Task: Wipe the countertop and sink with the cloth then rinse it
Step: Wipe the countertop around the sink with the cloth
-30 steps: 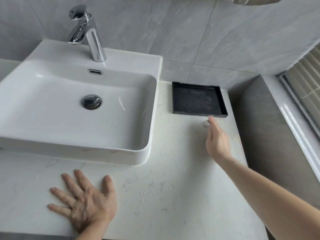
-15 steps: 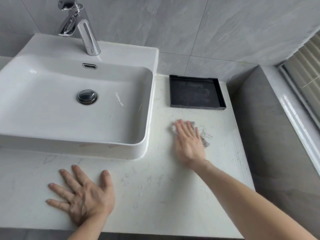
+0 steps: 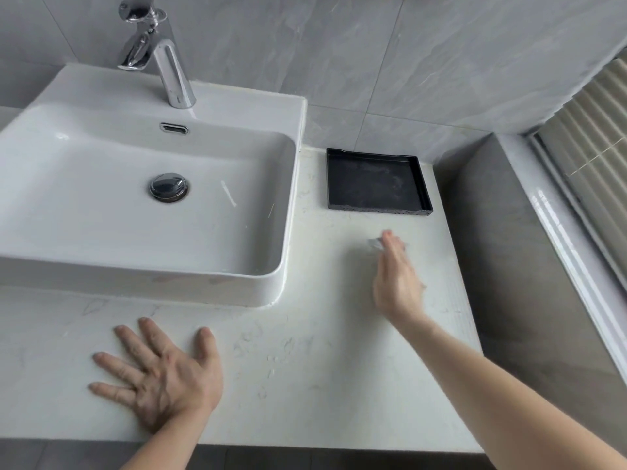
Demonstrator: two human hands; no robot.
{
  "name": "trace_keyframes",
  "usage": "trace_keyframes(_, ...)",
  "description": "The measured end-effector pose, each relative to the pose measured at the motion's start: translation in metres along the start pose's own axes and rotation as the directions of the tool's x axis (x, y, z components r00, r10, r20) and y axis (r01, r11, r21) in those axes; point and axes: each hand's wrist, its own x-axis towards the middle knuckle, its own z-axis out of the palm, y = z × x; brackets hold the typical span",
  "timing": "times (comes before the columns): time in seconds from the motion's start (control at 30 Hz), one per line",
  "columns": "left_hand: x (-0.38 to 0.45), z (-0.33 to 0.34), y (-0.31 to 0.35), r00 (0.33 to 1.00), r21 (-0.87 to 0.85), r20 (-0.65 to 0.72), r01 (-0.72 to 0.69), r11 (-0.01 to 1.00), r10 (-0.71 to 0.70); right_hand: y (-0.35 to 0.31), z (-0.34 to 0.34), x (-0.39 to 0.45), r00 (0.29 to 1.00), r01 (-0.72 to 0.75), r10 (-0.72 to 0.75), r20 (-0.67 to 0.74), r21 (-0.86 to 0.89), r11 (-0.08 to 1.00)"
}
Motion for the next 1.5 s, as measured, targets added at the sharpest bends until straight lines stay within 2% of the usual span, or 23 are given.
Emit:
trace_keyframes(0.07,0.000,0.000,0.000,1.000,-0.005,-0.001,0.000,1.000,0.000,-0.033,0.027,-0.013,0.981,0.166,-0.171,0.088,0.056,0.984)
trace_keyframes(0.13,0.000,0.000,0.001,1.000,-0.012,-0.003,-0.001,1.000,0.001,-0.058,0.051,-0.024,0.929,0.313,-0.312,0.198,0.028,0.949)
trace_keyframes(0.23,0.001,0.002,-0.001,1.000,-0.012,-0.009,0.005,1.000,-0.005,-0.066,0.079,-0.035,0.863,0.437,-0.381,0.332,-0.112,0.892)
trace_keyframes(0.33,0.000,0.003,0.000,1.000,-0.012,-0.012,0.003,1.000,-0.003,-0.047,0.079,-0.038,0.879,0.427,-0.348,0.327,-0.210,0.880)
trace_keyframes(0.47,0.000,0.001,0.000,1.000,-0.021,-0.008,0.002,1.000,-0.002,-0.009,0.052,-0.033,0.927,0.330,-0.265,0.265,-0.244,0.912)
trace_keyframes(0.6,0.000,0.001,0.000,1.000,-0.019,-0.014,0.002,1.000,-0.002,0.052,0.003,-0.021,0.985,0.143,-0.110,0.132,-0.278,0.950)
trace_keyframes(0.7,-0.001,0.002,0.000,1.000,-0.016,-0.007,-0.003,1.000,0.003,0.091,-0.034,-0.014,0.999,0.006,0.008,0.054,-0.253,0.967)
trace_keyframes(0.8,-0.001,0.001,-0.001,1.000,-0.017,-0.003,0.000,1.000,-0.001,0.093,-0.054,-0.010,0.997,-0.071,0.072,0.000,-0.217,0.974)
trace_keyframes(0.9,-0.001,0.000,0.000,1.000,-0.023,-0.008,0.005,1.000,-0.005,0.063,-0.048,-0.015,0.987,-0.147,0.138,-0.079,-0.127,0.981)
trace_keyframes(1.0,-0.002,-0.002,0.001,1.000,-0.012,0.008,0.005,1.000,-0.005,0.019,-0.010,-0.029,1.000,0.015,-0.015,-0.012,-0.023,1.000)
trace_keyframes(1.1,-0.001,-0.001,0.000,1.000,-0.009,0.002,0.005,1.000,-0.005,-0.027,0.035,-0.045,0.976,0.196,-0.199,0.083,0.048,0.980)
trace_keyframes(1.2,0.000,0.001,0.000,1.000,-0.005,0.000,0.005,1.000,-0.005,-0.062,0.073,-0.061,0.922,0.322,-0.312,0.229,-0.006,0.947)
trace_keyframes(1.27,0.000,0.001,0.000,1.000,-0.008,-0.001,0.007,1.000,-0.007,-0.067,0.088,-0.070,0.897,0.375,-0.336,0.286,-0.094,0.922)
trace_keyframes(1.33,0.000,0.001,0.000,1.000,-0.015,-0.006,0.005,1.000,-0.005,-0.058,0.088,-0.073,0.897,0.394,-0.343,0.278,-0.157,0.905)
trace_keyframes(1.5,0.000,0.002,-0.001,1.000,-0.026,-0.014,-0.003,1.000,0.003,-0.003,0.050,-0.067,0.939,0.311,-0.259,0.227,-0.234,0.921)
